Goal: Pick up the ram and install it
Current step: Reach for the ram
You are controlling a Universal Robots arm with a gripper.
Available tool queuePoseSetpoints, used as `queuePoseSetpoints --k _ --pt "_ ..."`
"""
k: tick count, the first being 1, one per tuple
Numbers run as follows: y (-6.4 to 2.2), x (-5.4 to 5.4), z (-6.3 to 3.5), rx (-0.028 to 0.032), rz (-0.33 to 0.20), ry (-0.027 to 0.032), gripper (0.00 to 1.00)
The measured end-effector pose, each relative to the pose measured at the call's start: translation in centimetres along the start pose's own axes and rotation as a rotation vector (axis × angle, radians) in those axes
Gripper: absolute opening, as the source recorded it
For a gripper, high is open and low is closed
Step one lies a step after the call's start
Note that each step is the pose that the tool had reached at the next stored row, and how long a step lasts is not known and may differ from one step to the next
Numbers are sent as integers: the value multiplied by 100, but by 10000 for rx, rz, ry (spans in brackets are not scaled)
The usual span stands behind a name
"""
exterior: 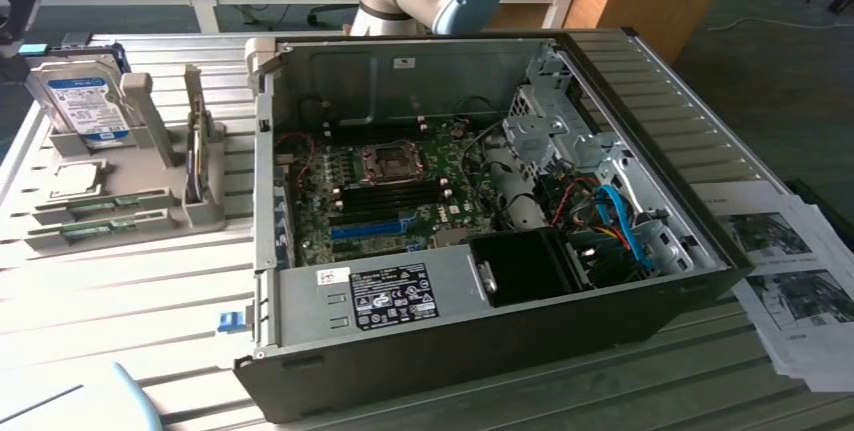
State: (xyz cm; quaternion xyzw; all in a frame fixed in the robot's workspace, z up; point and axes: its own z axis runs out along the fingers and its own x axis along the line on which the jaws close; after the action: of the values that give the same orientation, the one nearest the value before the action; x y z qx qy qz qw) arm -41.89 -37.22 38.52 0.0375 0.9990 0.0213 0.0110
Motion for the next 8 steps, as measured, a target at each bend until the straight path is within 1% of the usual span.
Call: queuePoseSetpoints --k 3,8 --pt "23 2 6 0 0 0 9" --pt "24 2 7 0 0 1 9"
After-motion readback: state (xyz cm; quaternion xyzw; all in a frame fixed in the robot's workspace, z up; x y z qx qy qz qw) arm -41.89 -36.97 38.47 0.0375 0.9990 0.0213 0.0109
